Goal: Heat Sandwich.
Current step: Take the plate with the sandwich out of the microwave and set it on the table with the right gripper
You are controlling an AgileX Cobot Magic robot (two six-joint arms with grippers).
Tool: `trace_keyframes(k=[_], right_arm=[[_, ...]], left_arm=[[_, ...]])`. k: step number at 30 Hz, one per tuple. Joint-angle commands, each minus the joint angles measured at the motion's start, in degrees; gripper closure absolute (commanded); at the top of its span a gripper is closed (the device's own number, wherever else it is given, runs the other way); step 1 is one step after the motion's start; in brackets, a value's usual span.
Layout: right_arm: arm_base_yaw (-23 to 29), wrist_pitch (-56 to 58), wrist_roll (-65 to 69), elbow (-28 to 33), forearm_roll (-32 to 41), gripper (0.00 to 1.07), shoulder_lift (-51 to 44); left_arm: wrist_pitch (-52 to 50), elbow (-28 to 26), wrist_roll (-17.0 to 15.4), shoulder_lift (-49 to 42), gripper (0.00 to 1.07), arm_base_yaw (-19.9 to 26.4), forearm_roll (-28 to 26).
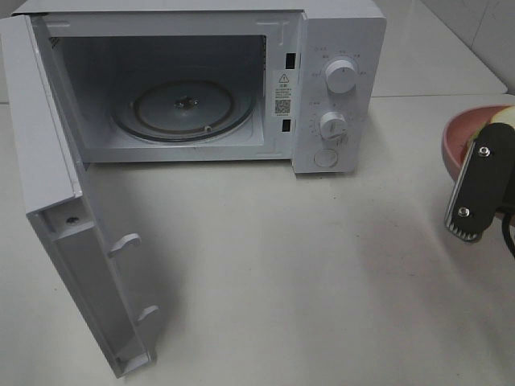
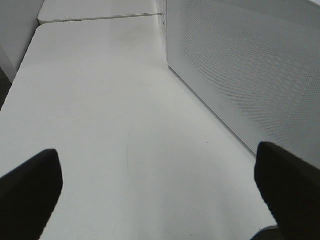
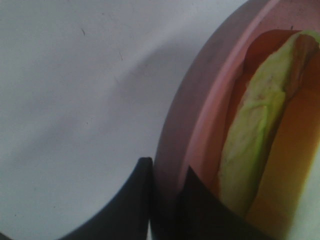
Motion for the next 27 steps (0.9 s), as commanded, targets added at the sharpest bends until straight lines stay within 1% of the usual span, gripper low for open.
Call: trace_keyframes(k=[1, 7, 14, 18, 23, 26, 27], right_arm=[[0.06, 2.86, 3.90, -0.11, -2.12, 1.07, -0.69], [0.06, 9.05, 10.08, -0.11, -2.12, 1.07, -0.69], [0.06, 9.11, 13.24, -0.17, -2.18, 1.07, -0.63], [0.06, 8.54, 17.65, -0.17, -3.32, 1.07, 3.09], [0.00, 7.28, 20.91, -0.92, -3.44, 1.07, 5.50], [0.00, 7.56, 25.50, -3.15, -5.56, 1.07, 9.57], [0.00, 7.56, 25.50, -3.15, -5.56, 1.07, 9.57]], left_arm=[[-0.63, 0.29, -0.17, -1.26, 0.04, 0.11, 0.17], [-0.63, 0.29, -0.17, -1.26, 0.04, 0.11, 0.17], [-0.63, 0.29, -0.17, -1.26, 0.04, 0.11, 0.17], [-0.63, 0.29, -0.17, -1.26, 0.04, 0.11, 0.17], [-0.63, 0.29, -0.17, -1.26, 0.04, 0.11, 0.17], [-0.63, 0.29, -0.17, -1.26, 0.04, 0.11, 0.17], [-0.63, 0.29, -0.17, -1.26, 0.04, 0.11, 0.17]])
